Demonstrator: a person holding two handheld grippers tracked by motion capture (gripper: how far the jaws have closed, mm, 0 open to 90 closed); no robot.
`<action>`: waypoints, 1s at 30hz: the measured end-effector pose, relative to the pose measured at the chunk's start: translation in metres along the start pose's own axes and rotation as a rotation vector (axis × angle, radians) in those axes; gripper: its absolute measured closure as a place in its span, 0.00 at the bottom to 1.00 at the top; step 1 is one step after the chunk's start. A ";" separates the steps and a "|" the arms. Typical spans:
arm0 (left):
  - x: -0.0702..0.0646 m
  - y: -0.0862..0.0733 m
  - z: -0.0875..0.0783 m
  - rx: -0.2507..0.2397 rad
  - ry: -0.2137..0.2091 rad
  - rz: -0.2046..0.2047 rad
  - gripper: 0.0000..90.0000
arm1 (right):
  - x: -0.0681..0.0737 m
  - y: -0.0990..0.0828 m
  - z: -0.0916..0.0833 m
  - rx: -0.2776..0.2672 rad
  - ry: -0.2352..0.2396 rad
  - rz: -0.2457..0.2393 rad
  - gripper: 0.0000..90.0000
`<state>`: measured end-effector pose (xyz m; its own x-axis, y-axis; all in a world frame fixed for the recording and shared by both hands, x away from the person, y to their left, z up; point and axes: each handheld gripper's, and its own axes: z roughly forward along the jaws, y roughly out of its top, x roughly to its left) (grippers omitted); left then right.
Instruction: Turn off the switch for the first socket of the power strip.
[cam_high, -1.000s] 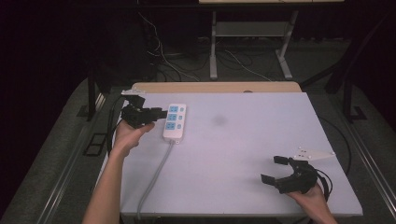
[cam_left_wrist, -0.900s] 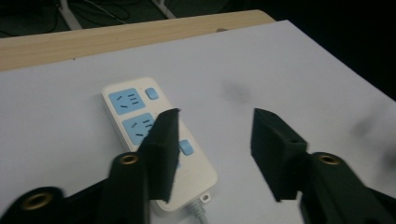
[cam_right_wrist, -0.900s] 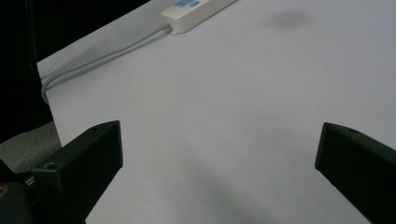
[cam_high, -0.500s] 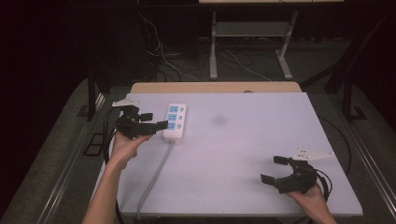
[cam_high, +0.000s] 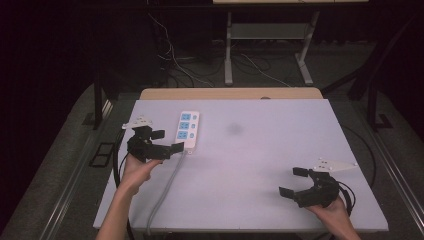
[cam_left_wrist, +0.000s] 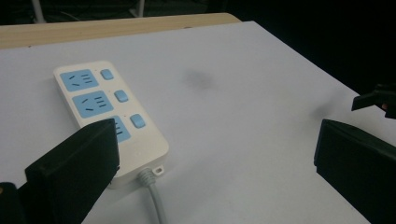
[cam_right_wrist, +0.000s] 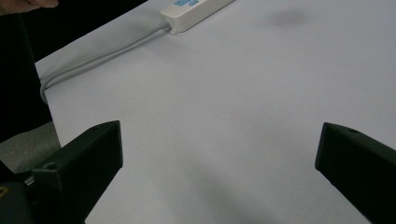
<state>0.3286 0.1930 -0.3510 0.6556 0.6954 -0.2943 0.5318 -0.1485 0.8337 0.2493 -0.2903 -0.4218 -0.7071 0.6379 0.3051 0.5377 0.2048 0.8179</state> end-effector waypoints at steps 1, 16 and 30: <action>-0.002 -0.001 0.000 -0.002 -0.004 0.005 0.00 | 0.000 0.000 0.000 0.000 0.000 0.001 0.01; -0.022 -0.024 0.001 -0.011 -0.022 0.043 0.00 | 0.001 0.000 -0.001 -0.001 0.001 -0.002 0.01; -0.036 -0.047 0.009 0.020 -0.051 0.088 0.00 | 0.001 -0.001 -0.001 -0.001 0.002 0.000 0.01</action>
<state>0.2852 0.1684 -0.3835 0.7263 0.6426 -0.2439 0.4809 -0.2216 0.8483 0.2477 -0.2907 -0.4213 -0.7078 0.6368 0.3059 0.5374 0.2041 0.8183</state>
